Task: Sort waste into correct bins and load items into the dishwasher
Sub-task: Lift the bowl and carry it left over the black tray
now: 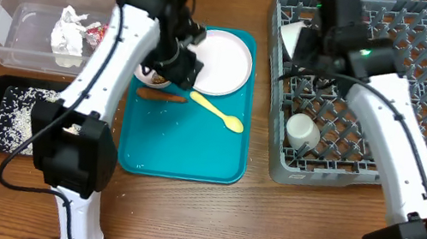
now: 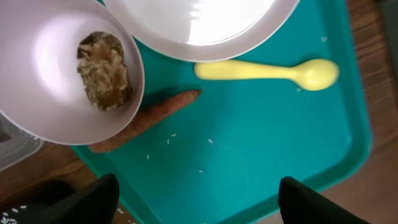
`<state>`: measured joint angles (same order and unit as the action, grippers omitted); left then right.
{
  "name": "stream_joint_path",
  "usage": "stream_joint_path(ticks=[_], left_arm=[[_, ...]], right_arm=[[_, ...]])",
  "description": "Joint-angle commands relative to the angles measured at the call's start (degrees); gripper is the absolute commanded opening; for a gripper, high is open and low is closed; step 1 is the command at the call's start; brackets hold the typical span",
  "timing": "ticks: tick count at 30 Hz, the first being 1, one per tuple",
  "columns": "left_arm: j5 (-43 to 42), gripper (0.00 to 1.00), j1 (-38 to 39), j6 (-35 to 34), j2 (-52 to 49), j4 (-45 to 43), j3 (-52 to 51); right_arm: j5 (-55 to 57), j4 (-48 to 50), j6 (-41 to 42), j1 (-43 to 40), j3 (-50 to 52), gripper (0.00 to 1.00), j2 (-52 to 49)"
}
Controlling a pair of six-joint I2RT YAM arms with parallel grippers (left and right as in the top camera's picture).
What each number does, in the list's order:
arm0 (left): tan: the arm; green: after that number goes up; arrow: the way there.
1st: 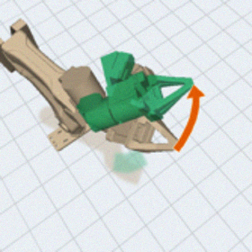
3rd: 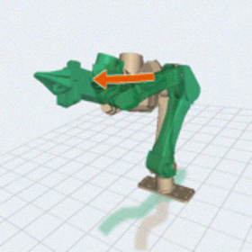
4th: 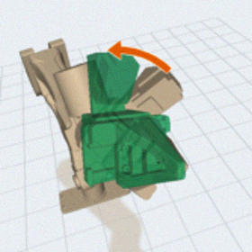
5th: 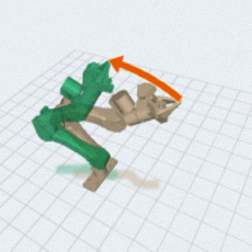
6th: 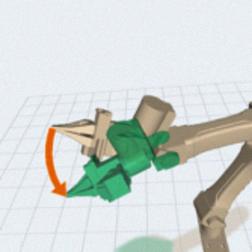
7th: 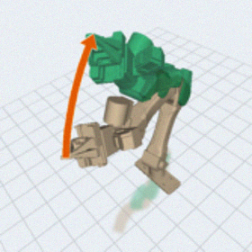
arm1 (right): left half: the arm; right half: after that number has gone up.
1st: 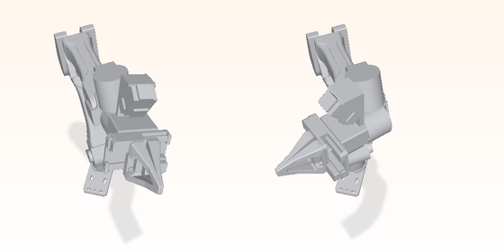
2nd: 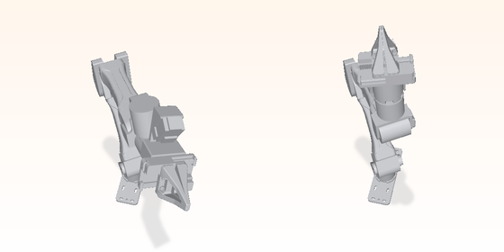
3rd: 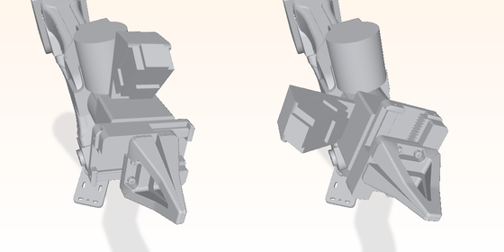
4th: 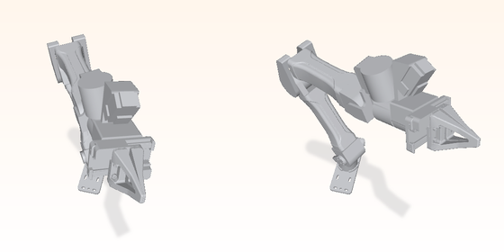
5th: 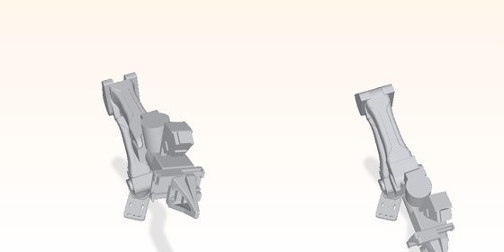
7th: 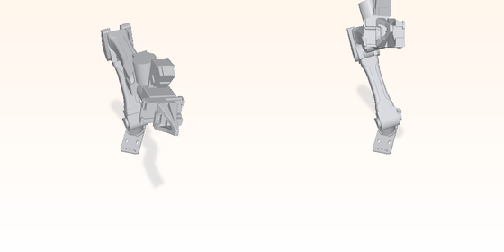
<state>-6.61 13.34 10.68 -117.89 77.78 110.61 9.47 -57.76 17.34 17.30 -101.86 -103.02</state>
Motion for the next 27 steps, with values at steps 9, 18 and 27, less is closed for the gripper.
stream_joint_path(ticks=[9,18,27], left_arm=[[2.99,0.66,-0.13,10.64,0.46,-16.55,-11.15],[4.9,0.54,0.26,11.74,0.22,-23.8,-16.83],[5.11,0.29,0.44,10.93,0.22,-28.96,-20.55]], right_arm=[[-2.27,-3.02,0.46,-2.71,-0.22,0.55,2.56],[-2.27,-3.15,0.48,-2.71,-0.22,0.55,2.54],[-2.29,-3.45,0.48,-2.71,-0.22,0.56,2.51]])
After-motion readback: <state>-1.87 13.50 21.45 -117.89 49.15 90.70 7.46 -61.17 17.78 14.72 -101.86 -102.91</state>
